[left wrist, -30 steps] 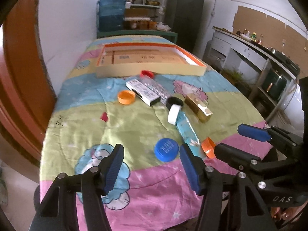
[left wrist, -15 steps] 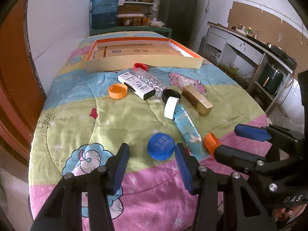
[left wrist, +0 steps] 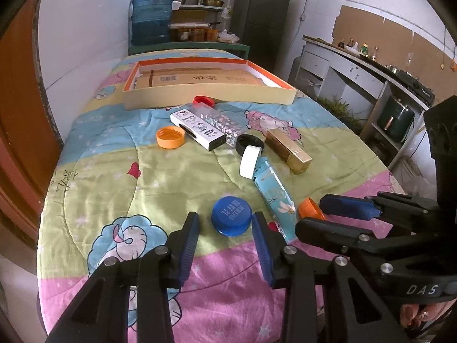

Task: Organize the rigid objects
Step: 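Move the left tool to the blue cap while the right tool approaches the orange cap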

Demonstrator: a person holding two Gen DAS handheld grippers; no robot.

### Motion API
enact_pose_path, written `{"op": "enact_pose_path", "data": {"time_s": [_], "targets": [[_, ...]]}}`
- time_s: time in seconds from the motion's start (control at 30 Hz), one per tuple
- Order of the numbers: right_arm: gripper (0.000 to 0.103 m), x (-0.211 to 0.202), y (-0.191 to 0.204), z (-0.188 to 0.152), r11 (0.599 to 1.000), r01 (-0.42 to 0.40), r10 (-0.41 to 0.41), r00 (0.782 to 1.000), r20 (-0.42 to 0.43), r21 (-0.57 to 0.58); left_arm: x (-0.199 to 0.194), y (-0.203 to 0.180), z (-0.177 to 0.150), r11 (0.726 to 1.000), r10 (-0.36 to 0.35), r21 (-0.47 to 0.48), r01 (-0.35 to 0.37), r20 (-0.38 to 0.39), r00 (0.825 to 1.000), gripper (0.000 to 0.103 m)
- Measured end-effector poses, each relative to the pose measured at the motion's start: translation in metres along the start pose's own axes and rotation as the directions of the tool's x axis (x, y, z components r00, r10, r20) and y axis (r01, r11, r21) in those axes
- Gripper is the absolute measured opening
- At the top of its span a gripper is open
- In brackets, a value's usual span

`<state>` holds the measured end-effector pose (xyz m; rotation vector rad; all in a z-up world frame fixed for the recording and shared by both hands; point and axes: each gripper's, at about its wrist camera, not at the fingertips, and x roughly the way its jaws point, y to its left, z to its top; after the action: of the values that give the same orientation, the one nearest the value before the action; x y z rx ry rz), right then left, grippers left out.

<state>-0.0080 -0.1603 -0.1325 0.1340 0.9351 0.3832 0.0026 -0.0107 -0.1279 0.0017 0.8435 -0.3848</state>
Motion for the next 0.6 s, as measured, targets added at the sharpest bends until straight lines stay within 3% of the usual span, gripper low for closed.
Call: {"op": "enact_pose_path", "data": {"time_s": [0.1,0.3,0.4,0.6], "targets": [[0.046,0.002,0.0006,0.001,1.0,-0.007,0.007,1.0,-0.005,-0.002,-0.0001,0.0007,-0.0001,1.0,-0.006,-0.004,0.006,0.001,1.0,0.038],[0.041,0.0027,-0.0009,0.0006,1.0,-0.011,0.011,1.0,-0.005,0.001,-0.0004,0.0015,-0.0007,1.0,-0.013,-0.008,0.013,0.003,1.0,0.037],[0.032,0.0035,-0.001,0.0002,0.999,-0.033,0.033,0.999,-0.01,0.002,-0.0004,0.0015,-0.001,1.0,-0.026,-0.011,0.026,0.001,1.0,0.033],[0.032,0.0034,0.0021,-0.0008,1.0,-0.025,0.025,1.0,-0.005,-0.014,-0.0015,0.0017,-0.002,0.999,-0.034,-0.021,0.034,0.005,0.999,0.029]]}}
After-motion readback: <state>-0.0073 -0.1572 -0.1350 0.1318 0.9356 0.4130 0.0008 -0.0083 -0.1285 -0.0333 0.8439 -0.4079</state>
